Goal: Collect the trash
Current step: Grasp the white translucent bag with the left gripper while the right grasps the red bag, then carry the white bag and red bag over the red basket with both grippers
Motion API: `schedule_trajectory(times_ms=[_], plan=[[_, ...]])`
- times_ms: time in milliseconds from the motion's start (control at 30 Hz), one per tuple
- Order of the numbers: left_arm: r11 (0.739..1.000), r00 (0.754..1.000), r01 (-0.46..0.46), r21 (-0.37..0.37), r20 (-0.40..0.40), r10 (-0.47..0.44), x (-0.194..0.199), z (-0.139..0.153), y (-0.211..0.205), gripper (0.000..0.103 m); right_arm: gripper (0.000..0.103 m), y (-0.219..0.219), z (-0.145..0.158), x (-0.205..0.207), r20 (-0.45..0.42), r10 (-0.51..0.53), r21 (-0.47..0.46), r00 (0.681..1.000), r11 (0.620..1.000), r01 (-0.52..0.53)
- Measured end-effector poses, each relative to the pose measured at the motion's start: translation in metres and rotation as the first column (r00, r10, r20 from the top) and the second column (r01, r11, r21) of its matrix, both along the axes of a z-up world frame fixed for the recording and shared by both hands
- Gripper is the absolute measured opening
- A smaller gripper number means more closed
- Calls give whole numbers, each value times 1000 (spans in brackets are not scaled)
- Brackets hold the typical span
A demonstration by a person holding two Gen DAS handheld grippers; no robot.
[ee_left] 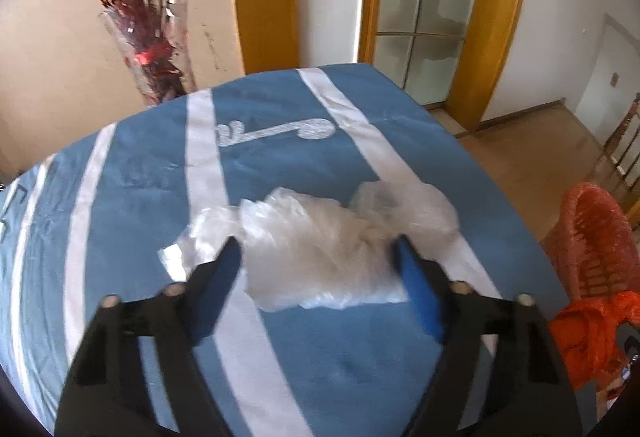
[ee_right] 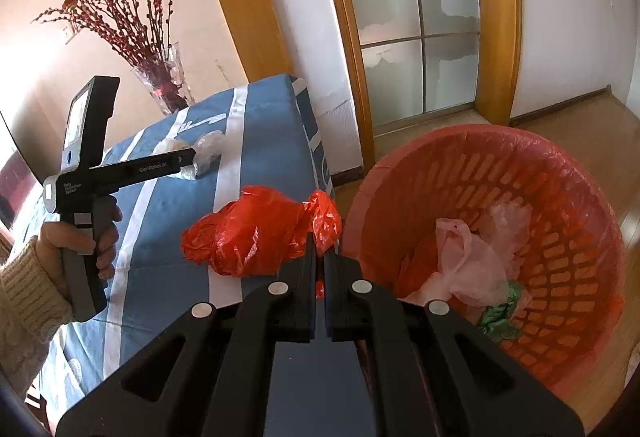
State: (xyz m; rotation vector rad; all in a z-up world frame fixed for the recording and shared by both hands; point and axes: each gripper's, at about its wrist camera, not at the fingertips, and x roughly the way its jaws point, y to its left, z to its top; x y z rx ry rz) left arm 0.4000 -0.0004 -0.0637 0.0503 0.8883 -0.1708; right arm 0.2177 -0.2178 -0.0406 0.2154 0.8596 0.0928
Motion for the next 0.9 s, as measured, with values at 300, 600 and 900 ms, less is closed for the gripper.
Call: schedule_trajectory(times_ms=[300,600,900], plan=[[1000,1000,0,-29,11,1,-8,7,-2,39,4,-1,11,-6,24,-5,13,1000,1000,5],[999,999,-12,-46,46,15,-36,32,2,38,4,-6,41,-26,95,-21,13,995,1000,20],[995,996,44,-85,81,-38,-80,63,-16,38,3,-21,71,-56,172,-65,-13,983,998,68]])
